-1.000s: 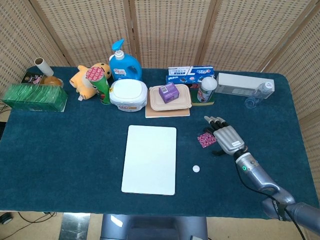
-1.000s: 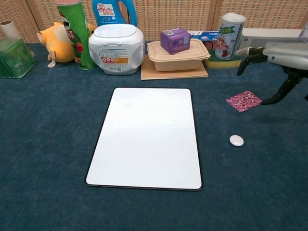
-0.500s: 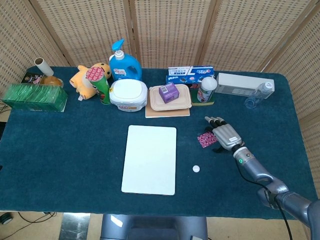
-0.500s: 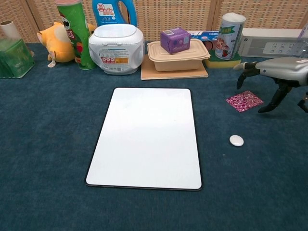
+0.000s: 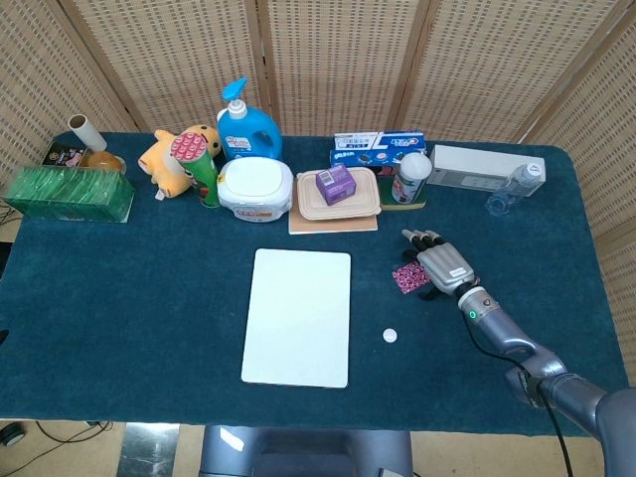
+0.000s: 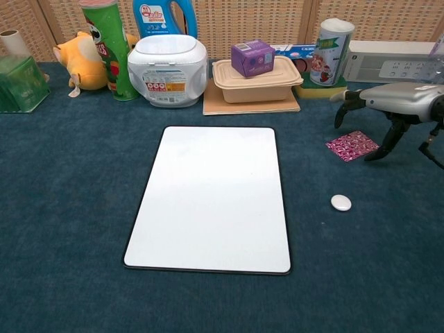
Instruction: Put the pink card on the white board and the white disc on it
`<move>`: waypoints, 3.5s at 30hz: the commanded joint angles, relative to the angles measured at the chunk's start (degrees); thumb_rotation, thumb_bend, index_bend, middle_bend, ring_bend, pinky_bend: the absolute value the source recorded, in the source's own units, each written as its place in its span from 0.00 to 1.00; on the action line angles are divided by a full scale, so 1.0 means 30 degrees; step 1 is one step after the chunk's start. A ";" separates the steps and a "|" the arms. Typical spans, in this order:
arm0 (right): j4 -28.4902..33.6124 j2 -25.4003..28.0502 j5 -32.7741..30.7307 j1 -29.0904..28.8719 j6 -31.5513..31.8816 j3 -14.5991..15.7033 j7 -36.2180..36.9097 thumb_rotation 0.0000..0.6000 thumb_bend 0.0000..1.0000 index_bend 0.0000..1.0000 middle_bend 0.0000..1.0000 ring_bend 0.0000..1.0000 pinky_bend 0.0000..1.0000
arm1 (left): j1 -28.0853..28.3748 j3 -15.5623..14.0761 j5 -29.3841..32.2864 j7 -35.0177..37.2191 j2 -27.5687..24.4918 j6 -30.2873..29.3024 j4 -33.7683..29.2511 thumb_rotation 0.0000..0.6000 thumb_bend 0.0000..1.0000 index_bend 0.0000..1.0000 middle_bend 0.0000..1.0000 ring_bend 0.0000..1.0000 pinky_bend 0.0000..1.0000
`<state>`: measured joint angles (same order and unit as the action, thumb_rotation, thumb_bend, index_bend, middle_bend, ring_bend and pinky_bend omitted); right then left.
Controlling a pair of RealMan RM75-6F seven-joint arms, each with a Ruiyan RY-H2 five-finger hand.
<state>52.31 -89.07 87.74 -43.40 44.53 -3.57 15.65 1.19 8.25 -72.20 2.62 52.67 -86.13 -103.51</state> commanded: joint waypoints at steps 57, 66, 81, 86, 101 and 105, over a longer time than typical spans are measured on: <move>0.1000 0.0295 -0.1739 -0.1051 -0.1382 -0.0159 -0.0800 1.00 0.29 0.48 0.07 0.00 0.00 | -0.0152 -0.0021 -0.0180 0.1055 -0.0226 0.0036 0.0260 1.00 0.10 0.00 0.00 0.00 0.00; 0.6086 0.1956 -0.2268 -0.1746 -0.1227 -0.1207 -0.1569 1.00 0.30 0.48 0.07 0.00 0.00 | -0.0180 -0.0092 -0.0417 0.1188 -0.0253 -0.0012 0.0274 1.00 0.10 0.00 0.00 0.00 0.00; 0.8959 -0.0846 -0.7171 -0.4323 -0.2207 -0.3233 -0.7419 1.00 0.31 0.48 0.07 0.00 0.00 | -0.0364 -0.0090 -0.0617 0.2592 -0.0546 0.0004 0.0695 1.00 0.10 0.00 0.00 0.00 0.00; 0.8702 -0.1782 -0.9357 -0.5000 -0.2332 -0.3040 -0.9338 1.00 0.31 0.47 0.07 0.00 0.00 | -0.0378 -0.0131 -0.0801 0.2968 -0.0613 0.0046 0.0868 1.00 0.10 0.00 0.00 0.00 0.00; 0.9228 -0.1386 -1.2456 -0.5656 -0.2319 -0.2151 -1.1584 1.00 0.28 0.22 0.03 0.00 0.00 | -0.0488 -0.0169 -0.0929 0.3273 -0.0614 -0.0098 0.1007 1.00 0.10 0.00 0.00 0.00 0.00; 0.9797 -0.0888 -1.2500 -0.5622 -0.2208 -0.2029 -1.1539 1.00 0.26 0.19 0.02 0.00 0.00 | -0.0506 -0.0149 -0.0844 0.3124 -0.0582 -0.0153 0.0930 1.00 0.10 0.00 0.00 0.00 0.00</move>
<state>81.32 -92.11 50.16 -60.33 37.75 -9.79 -19.05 -0.33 7.80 -74.72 11.99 50.92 -86.59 -100.72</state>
